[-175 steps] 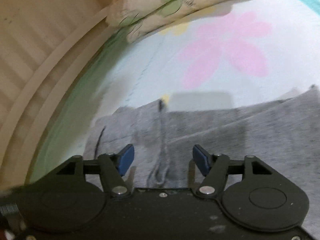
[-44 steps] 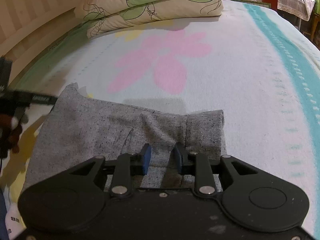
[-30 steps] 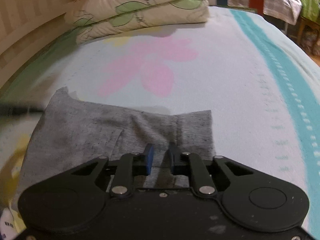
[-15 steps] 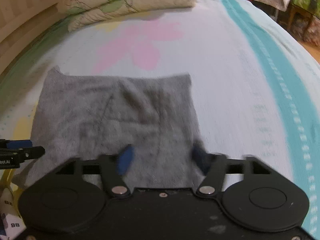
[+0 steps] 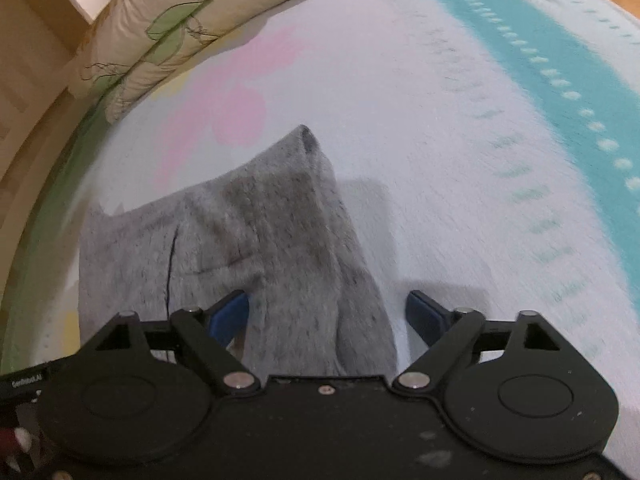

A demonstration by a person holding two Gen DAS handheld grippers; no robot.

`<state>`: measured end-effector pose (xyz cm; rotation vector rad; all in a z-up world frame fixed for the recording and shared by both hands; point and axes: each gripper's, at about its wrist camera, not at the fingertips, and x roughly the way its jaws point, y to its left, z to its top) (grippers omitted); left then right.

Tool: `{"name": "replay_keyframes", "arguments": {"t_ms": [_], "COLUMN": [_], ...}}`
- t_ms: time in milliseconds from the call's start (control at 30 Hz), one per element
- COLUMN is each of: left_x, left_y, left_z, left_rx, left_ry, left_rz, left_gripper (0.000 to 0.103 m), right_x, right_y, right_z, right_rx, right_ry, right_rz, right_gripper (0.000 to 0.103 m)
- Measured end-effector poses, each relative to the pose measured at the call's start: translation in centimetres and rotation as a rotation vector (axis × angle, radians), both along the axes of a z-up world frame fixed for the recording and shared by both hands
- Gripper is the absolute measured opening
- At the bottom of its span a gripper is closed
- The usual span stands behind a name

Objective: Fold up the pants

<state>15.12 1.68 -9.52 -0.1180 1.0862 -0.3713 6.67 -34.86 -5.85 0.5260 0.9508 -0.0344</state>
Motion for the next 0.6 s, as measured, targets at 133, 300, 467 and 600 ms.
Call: {"name": "replay_keyframes", "arguments": {"t_ms": [133, 300, 467, 600], "left_x": [1.0, 1.0, 0.8, 0.8], "left_y": [-1.5, -2.4, -2.3, -2.3], "left_z": [-0.3, -0.5, -0.5, -0.4], "left_rx": [0.044, 0.076, 0.079, 0.078], "left_ry": [-0.002, -0.020, -0.030, -0.024], "left_rz": [-0.026, -0.014, -0.013, -0.013], "left_gripper": [0.102, 0.102, 0.102, 0.102], "right_x": [1.3, 1.9, 1.3, 0.8], "right_y": [0.9, 2.1, 1.5, 1.5], "right_z": [-0.4, -0.7, -0.7, -0.7], "right_rx": [-0.041, -0.111, -0.088, -0.085], "right_ry": [-0.039, -0.062, -0.071, -0.073], "right_rz": [0.074, 0.114, 0.103, 0.099], "right_gripper": [0.103, 0.103, 0.103, 0.103]}}
